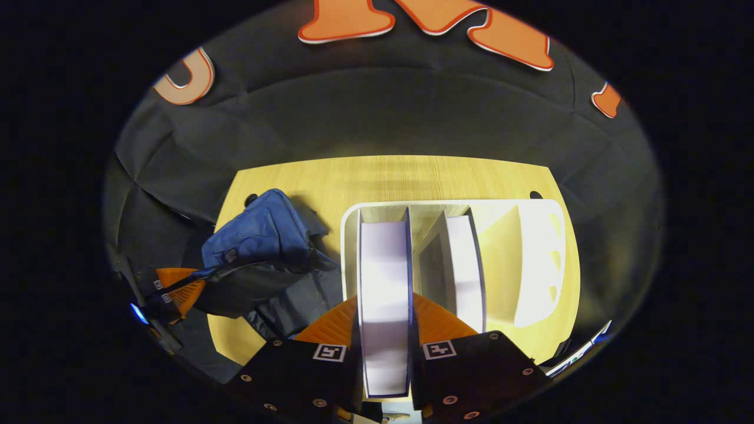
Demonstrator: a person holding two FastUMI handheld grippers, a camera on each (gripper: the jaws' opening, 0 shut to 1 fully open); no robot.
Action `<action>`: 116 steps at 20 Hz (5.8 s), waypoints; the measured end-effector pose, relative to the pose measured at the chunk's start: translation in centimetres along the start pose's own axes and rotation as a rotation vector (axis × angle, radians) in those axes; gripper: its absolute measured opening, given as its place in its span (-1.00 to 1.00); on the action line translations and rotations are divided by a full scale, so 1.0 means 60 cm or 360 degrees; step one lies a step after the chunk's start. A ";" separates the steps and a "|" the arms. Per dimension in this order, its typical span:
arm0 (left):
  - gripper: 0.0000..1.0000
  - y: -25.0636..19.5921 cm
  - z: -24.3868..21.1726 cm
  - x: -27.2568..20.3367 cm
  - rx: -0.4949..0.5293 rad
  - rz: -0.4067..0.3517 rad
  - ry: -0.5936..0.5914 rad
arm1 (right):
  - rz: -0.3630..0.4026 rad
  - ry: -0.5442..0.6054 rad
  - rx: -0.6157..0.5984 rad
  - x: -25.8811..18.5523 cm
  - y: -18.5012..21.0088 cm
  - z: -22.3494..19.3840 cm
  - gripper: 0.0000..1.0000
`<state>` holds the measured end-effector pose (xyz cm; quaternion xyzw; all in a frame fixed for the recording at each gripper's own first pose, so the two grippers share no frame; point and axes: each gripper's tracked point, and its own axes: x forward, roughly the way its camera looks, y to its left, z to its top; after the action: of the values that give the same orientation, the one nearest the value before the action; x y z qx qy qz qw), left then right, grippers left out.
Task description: Open the schoolbag, grab two books from the bookshelf and put them into the schoolbag.
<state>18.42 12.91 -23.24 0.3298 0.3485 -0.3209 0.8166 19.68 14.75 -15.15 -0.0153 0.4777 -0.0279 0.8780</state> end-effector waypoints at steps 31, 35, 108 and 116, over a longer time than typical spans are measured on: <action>-0.99 -0.011 0.010 -0.019 0.0201 -0.0209 -0.0186 | 0.0538 -0.0738 0.1469 0.046 0.145 -0.193 -0.39; -0.99 -0.013 0.007 -0.014 0.0191 -0.0216 -0.0168 | 0.0610 -0.0709 0.1562 0.106 0.169 -0.193 -0.38; -0.99 -0.035 -0.019 -0.005 -0.0088 -0.0293 -0.0117 | -0.0243 -0.0467 0.0254 -0.054 -0.144 0.008 0.95; -0.99 -0.033 -0.029 0.003 -0.0142 -0.0321 -0.0071 | -0.0199 -0.0300 0.0163 0.066 -0.144 0.059 0.96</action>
<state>16.38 13.03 -24.96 0.2493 0.3756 -0.3928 0.8015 24.50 5.84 -16.10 -0.0026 0.3892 -0.1056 0.9151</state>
